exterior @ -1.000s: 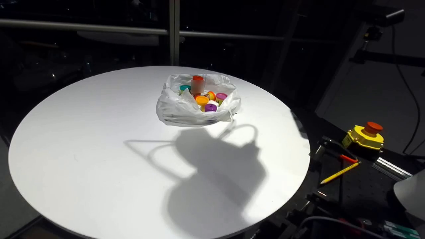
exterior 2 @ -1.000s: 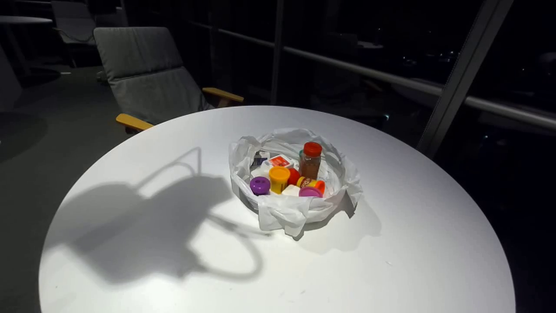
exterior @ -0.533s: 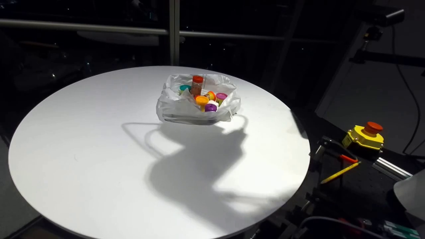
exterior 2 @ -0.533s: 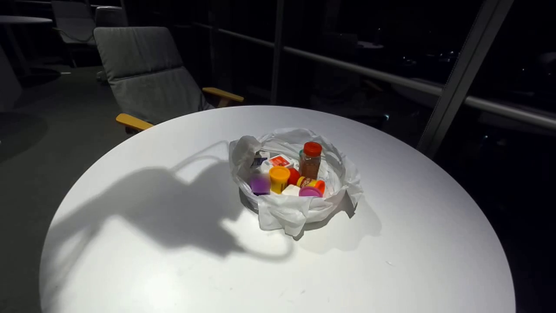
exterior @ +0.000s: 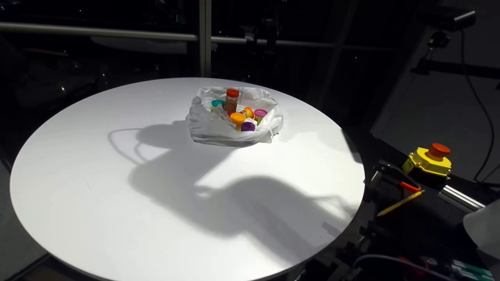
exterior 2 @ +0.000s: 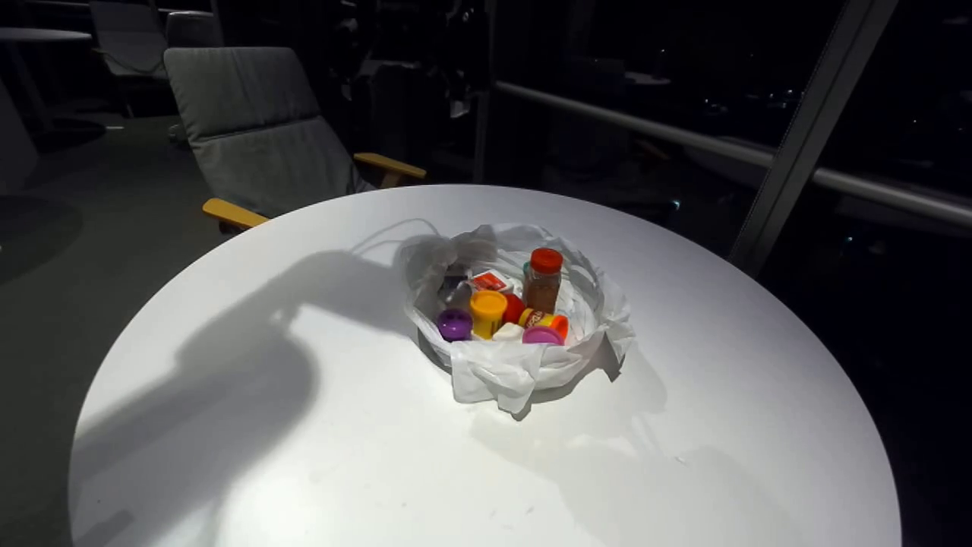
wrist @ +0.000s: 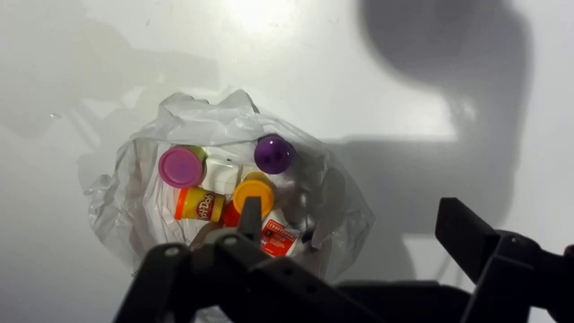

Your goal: Remove the containers and strawberry plush toy from the white plastic and place them on the table

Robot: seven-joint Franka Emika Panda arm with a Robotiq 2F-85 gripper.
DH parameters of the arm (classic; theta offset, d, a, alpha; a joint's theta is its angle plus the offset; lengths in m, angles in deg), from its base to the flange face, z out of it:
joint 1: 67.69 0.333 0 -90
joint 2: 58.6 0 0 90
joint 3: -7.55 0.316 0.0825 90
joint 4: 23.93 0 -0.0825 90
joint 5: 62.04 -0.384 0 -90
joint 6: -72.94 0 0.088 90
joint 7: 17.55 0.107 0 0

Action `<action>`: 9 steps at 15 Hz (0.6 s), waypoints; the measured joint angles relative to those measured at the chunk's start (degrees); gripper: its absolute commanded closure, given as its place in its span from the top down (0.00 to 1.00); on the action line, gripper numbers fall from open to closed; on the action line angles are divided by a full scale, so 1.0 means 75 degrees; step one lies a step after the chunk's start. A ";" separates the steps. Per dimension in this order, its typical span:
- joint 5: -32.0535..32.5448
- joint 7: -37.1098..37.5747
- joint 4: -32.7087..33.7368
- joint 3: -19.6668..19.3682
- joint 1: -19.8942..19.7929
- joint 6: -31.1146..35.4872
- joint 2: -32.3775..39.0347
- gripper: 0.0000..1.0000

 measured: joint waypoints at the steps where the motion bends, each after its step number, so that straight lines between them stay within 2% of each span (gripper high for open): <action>1: 0.0182 0.0272 0.0257 0.0019 0.0015 0.0158 0.0391 1.00; 5: 0.0549 0.1018 0.1166 -0.0181 -0.0011 0.0448 0.1620 1.00; 9: 0.0551 0.1253 0.1946 -0.0490 -0.0099 0.0503 0.2493 1.00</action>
